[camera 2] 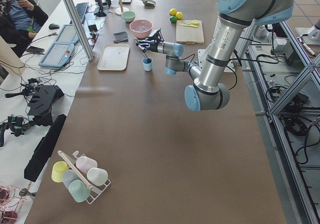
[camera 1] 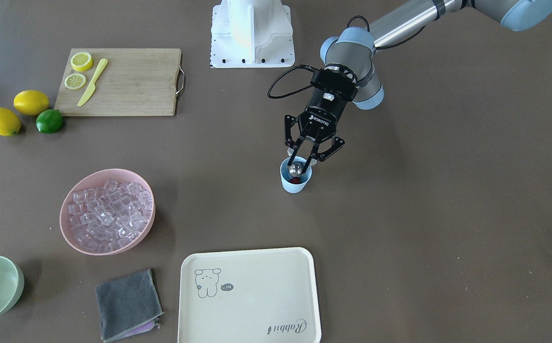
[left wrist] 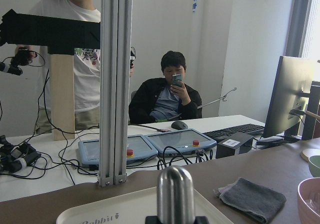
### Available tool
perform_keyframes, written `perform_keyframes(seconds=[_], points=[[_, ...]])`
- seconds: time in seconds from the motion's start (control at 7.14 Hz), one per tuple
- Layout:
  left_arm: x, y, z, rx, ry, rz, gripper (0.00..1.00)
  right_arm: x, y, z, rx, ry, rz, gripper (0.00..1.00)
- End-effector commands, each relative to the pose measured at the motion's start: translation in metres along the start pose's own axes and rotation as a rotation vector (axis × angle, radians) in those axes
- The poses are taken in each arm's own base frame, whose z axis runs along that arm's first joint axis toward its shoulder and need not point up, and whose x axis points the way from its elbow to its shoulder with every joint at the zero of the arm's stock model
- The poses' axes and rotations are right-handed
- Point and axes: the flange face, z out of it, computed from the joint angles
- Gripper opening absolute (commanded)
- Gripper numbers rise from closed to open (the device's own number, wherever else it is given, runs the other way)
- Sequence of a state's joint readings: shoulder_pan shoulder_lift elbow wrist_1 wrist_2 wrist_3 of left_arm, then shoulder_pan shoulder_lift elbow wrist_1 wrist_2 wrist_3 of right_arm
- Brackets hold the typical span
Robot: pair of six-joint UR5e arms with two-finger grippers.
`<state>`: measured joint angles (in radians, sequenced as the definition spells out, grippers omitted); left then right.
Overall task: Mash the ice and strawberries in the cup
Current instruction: 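Press the pestle down into the cup repeatedly with the left gripper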
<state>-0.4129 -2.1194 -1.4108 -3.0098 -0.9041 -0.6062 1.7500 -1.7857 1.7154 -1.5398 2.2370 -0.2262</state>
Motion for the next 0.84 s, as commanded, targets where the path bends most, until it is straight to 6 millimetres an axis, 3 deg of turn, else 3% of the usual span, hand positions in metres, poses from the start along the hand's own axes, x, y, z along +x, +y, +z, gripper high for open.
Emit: perform_keyframes(seconds=[0.0,0.14,0.28,0.7], points=[[-0.002,-0.012,0.004,0.025,0.007,-0.011,0.3,0.001,0.001,0.0,0.001,0.001,-0.001,0.99],[0.007,-0.039,0.0,0.05,0.036,0.007,0.3,0.001,0.002,0.001,0.0,-0.001,0.0,0.99],[0.008,-0.05,-0.002,0.065,0.048,0.038,0.3,0.001,0.002,0.001,0.0,-0.001,0.002,0.99],[0.003,-0.013,0.002,0.018,0.031,0.058,0.3,0.001,0.001,0.0,0.001,0.001,-0.001,0.99]])
